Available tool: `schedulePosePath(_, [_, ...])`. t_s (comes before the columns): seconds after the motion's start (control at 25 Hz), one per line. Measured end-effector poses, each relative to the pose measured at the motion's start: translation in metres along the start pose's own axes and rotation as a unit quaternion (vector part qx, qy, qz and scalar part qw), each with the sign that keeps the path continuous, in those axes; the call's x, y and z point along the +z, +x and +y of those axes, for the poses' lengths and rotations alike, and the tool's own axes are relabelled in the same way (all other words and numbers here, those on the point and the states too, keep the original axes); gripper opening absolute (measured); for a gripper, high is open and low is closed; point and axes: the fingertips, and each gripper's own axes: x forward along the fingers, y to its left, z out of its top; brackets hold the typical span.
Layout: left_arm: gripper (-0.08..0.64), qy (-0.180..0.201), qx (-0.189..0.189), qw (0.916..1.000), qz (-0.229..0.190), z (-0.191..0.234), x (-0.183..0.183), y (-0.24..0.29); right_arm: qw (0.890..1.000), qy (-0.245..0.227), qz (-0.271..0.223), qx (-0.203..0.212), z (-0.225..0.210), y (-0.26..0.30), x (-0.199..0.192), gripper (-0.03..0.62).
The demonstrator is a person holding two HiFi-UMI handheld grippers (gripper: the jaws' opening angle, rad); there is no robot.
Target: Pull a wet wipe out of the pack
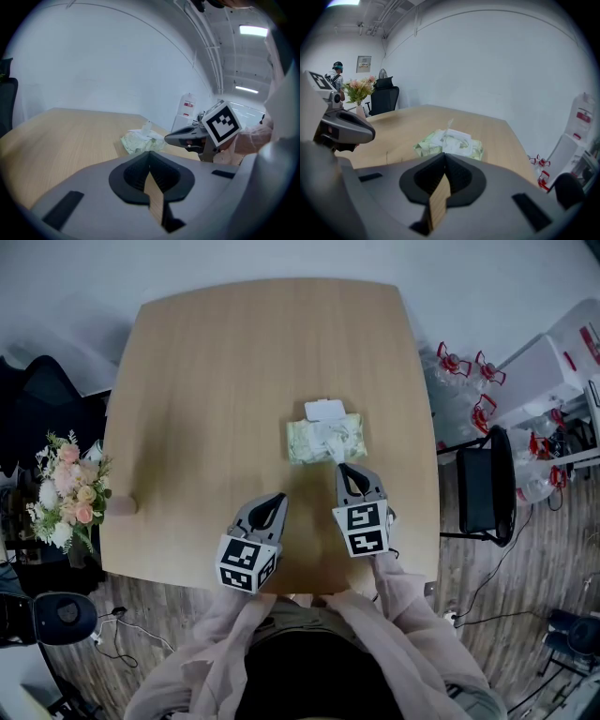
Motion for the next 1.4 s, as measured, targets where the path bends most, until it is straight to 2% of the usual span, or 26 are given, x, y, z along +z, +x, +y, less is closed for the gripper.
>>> schedulePosePath(1.4, [0.011,0.01,-0.012,0.9998,-0.013,-0.003,-0.005,-0.024,1.0,0.003,0.0,-0.031,0.012,-0.029,-0.009,0.008])
